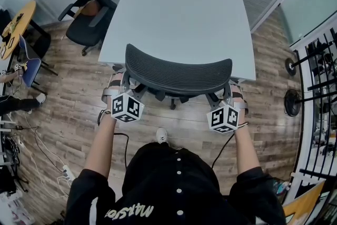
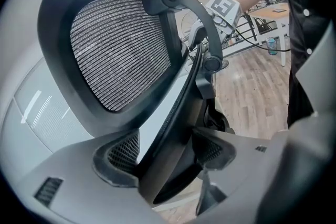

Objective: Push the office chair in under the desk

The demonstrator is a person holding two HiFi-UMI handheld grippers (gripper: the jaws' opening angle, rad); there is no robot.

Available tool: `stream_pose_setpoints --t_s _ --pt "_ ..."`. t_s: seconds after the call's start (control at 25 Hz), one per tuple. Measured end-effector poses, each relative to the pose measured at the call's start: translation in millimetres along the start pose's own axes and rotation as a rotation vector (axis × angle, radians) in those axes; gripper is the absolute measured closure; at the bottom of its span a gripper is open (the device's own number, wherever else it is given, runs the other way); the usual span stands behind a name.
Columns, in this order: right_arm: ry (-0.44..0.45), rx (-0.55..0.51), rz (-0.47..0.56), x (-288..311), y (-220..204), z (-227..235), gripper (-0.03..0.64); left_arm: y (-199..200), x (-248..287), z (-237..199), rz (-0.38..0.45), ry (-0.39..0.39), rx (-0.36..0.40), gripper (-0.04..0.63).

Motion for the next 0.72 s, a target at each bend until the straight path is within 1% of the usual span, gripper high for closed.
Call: stream_pose_setpoints --t_s 0.72 --pt "-0.015 0.004 -0.001 17.6 8.4 11.0 0.339 -9.8 16.4 -18.3 0.003 -0.009 -0.002 0.268"
Point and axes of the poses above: the fingertips, and each gripper's own axes: x forward along the fingers, z to its right, y out of its top, the point moved 4 cm from there along -x, backward along the fingers, and after that the axes turned 14 degrees about x, right-handed, at the moved point
